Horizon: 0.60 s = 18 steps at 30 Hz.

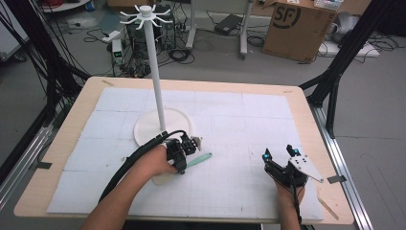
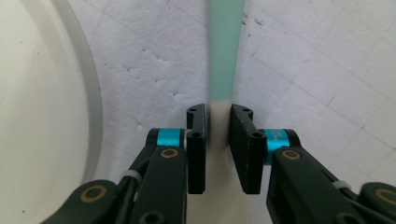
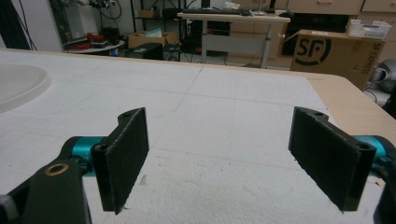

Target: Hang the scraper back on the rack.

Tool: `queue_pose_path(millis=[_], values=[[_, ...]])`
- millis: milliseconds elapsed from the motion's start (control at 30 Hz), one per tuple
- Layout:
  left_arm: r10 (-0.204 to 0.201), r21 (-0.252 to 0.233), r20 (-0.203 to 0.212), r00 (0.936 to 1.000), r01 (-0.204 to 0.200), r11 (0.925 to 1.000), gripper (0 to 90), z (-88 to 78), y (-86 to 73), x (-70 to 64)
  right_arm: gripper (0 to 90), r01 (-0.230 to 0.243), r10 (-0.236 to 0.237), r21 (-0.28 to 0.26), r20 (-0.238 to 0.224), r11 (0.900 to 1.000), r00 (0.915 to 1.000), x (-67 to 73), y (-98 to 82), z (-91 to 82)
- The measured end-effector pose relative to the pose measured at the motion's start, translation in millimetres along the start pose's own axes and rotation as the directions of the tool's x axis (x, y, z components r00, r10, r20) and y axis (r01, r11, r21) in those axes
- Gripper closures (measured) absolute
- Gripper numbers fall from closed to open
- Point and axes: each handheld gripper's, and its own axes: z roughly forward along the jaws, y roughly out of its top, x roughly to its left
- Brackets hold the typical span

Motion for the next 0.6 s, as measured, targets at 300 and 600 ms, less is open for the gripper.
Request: queue_pose_path(millis=[300,600], values=[[0.009,-0.001,-0.004,1.0,-0.009,1.0,79.8,-0.2,-0.1,-0.9,19.2,0.0,0.0,-0.001,0.0,1.0,1.0,0.1,0.0,0.1],[-0.001,-0.013,0.005,1.0,0.001,0.9999,80.5,-0.3,-1.8,0.7,19.2,-0.002,0.002,0.0,0.0,1.0,1.0,0.1,0.0,0.1]])
